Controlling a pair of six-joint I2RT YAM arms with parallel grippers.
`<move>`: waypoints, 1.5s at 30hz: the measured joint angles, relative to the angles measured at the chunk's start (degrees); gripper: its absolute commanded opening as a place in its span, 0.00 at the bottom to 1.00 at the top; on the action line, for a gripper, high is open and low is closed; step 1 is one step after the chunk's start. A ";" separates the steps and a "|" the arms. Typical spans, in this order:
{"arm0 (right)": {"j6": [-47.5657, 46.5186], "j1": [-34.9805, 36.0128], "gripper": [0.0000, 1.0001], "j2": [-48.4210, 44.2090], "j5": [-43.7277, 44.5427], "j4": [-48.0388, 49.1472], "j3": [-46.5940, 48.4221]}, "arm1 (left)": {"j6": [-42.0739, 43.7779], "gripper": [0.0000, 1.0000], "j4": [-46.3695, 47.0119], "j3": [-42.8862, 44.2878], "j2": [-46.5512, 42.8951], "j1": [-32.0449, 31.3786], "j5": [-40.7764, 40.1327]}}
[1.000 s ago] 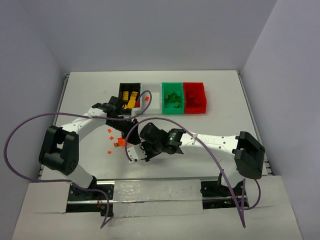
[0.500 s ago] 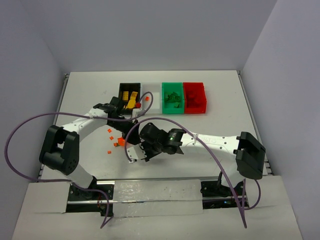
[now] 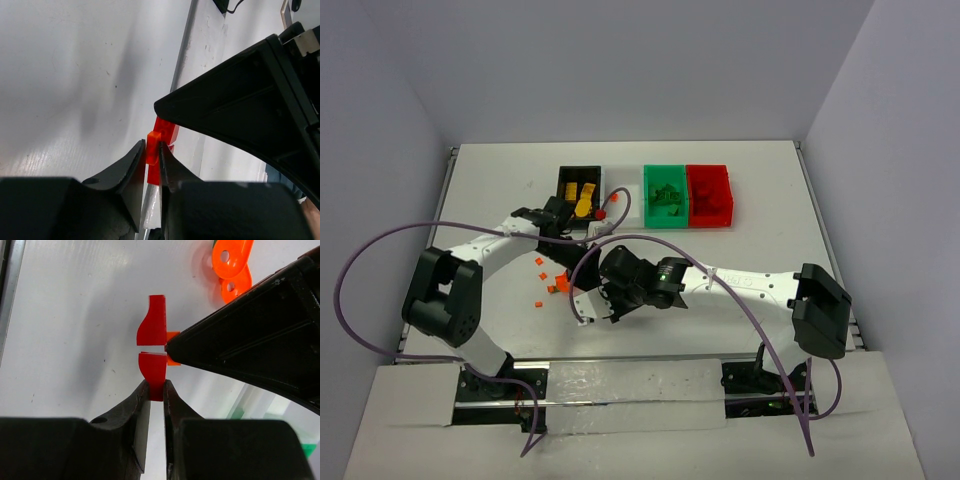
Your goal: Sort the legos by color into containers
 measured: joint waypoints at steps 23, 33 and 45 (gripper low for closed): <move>2.80 -5.41 0.00 -3.97 -2.19 0.59 -7.07 | -4.47 0.00 2.39 7.14 0.26 8.00 -3.55; 12.41 -38.96 0.00 0.46 -4.90 0.90 3.55 | -15.46 0.00 13.01 7.21 -7.65 10.14 -7.96; 24.86 -53.82 0.00 22.47 -4.39 -0.88 26.71 | -22.42 0.00 19.90 7.21 -8.05 10.14 -10.39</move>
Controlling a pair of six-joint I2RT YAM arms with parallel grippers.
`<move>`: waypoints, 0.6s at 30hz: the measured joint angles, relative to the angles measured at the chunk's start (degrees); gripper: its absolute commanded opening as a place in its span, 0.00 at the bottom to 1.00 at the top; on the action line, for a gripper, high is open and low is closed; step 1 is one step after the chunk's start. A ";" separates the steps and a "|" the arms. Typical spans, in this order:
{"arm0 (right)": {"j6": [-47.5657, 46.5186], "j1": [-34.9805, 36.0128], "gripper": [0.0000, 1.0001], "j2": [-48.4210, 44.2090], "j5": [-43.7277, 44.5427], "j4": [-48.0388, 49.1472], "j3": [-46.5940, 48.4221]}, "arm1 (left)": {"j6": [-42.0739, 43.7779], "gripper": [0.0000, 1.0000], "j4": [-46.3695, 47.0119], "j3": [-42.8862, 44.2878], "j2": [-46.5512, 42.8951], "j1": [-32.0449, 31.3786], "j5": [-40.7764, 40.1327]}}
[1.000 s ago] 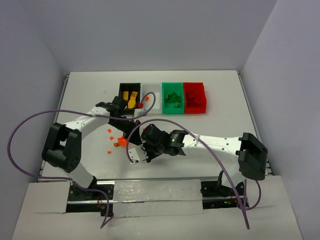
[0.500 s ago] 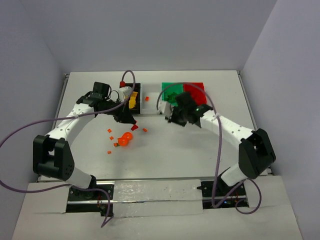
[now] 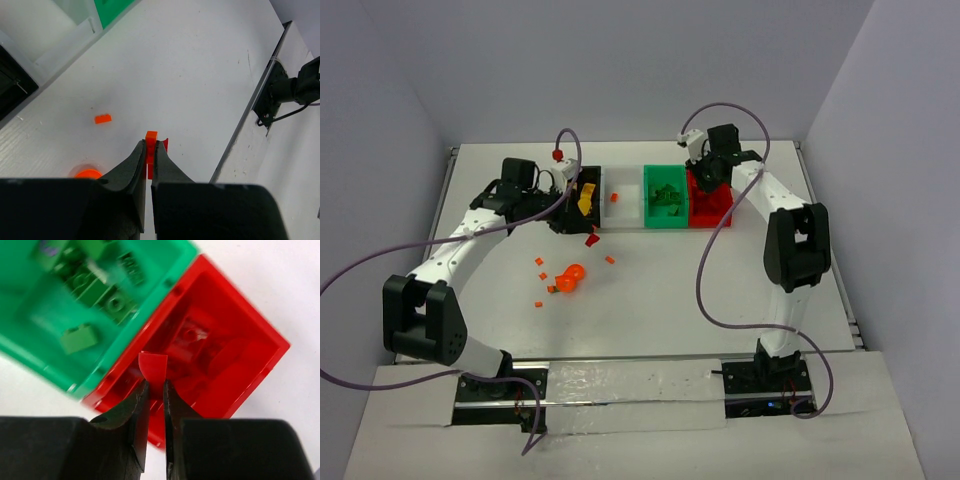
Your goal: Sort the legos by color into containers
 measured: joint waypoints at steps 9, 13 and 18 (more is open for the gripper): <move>3.28 -2.00 0.35 5.28 2.22 -0.47 4.35 | -2.22 0.00 2.39 0.00 0.00 0.00 -0.62; 3.71 -2.18 0.49 5.28 2.87 -0.58 4.95 | -2.82 0.00 3.09 0.00 -0.02 0.00 -0.75; 4.08 -2.33 0.52 5.28 2.96 -0.77 5.14 | -3.29 0.00 3.86 -0.02 -0.21 0.00 -0.85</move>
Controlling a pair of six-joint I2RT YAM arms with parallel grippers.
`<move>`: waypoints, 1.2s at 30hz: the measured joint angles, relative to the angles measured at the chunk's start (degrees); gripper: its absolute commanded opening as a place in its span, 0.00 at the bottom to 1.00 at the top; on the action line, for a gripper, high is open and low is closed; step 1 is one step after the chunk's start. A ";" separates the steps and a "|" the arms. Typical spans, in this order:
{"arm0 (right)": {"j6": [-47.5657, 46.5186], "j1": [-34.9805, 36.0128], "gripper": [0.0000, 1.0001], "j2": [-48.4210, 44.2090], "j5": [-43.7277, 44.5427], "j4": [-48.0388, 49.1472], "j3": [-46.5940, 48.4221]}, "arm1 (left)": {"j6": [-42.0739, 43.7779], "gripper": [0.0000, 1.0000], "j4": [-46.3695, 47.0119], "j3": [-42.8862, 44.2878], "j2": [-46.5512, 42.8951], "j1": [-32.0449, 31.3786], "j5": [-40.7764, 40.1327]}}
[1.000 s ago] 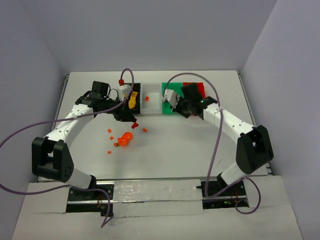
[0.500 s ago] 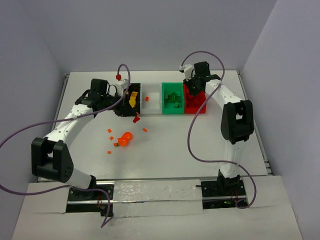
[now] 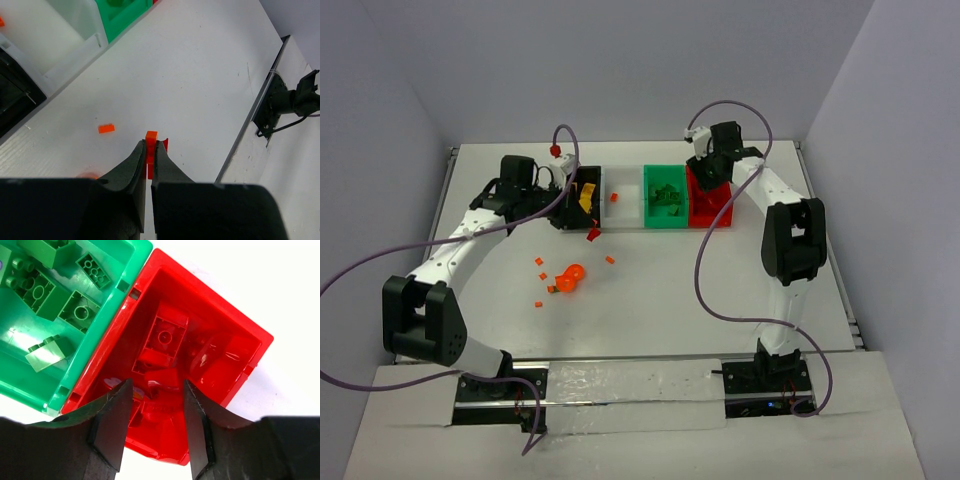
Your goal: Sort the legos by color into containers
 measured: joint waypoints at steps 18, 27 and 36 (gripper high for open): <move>20.23 16.68 0.76 -32.18 -36.84 7.16 -15.94 | -17.42 0.00 23.53 -12.73 -12.08 -0.04 6.16; 34.23 22.40 0.84 -26.16 -49.81 16.04 -17.43 | -33.73 0.00 43.82 -16.81 -12.26 -0.66 14.80; 38.20 22.95 0.55 -25.40 -53.10 18.45 -18.06 | -37.93 0.00 48.77 -16.85 -12.69 -0.70 16.49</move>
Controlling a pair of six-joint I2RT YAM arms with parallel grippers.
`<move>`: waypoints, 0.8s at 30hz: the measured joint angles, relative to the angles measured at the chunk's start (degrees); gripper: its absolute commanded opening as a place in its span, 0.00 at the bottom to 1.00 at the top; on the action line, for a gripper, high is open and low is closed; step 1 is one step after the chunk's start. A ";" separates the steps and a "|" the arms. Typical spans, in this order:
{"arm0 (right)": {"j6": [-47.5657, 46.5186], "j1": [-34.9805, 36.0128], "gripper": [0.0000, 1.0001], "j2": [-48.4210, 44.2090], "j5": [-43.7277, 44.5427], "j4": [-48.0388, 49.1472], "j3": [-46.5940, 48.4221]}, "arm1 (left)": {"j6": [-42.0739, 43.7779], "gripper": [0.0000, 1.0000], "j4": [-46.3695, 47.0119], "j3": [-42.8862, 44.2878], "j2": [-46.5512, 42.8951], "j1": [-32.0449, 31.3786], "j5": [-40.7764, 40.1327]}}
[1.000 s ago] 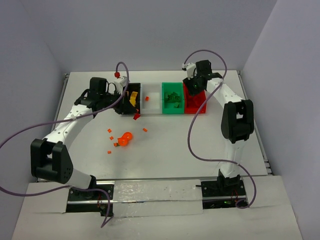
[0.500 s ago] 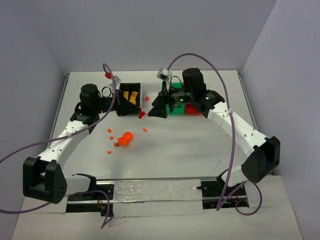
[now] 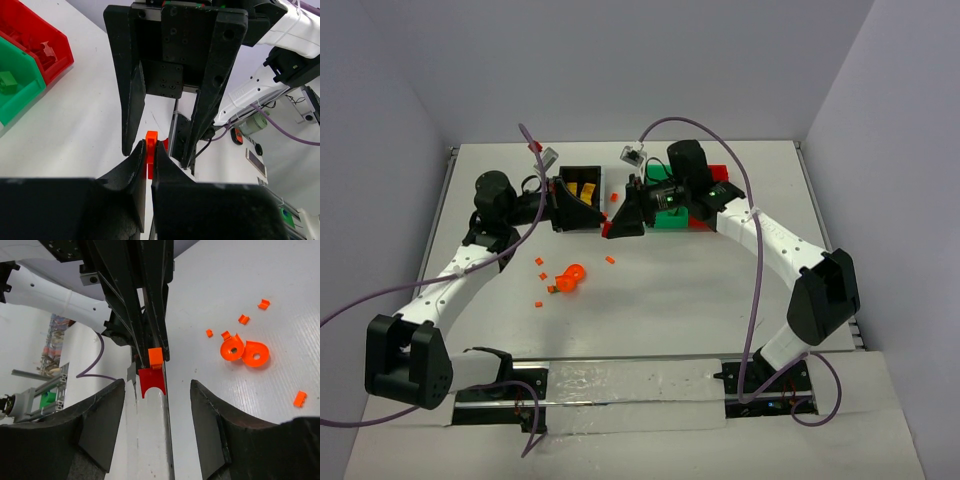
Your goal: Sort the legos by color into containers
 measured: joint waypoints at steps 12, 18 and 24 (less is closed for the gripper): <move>2.08 0.07 0.00 0.00 -1.59 2.70 0.00 | -0.43 0.00 0.15 0.00 0.00 -0.37 0.07; 0.12 -0.66 0.00 -0.42 -2.00 1.77 -1.71 | 3.00 0.00 -3.11 0.42 0.04 0.44 0.09; -5.25 -6.58 0.00 -4.56 -3.07 -4.29 -9.63 | 5.72 0.00 -4.39 4.98 5.08 7.93 0.09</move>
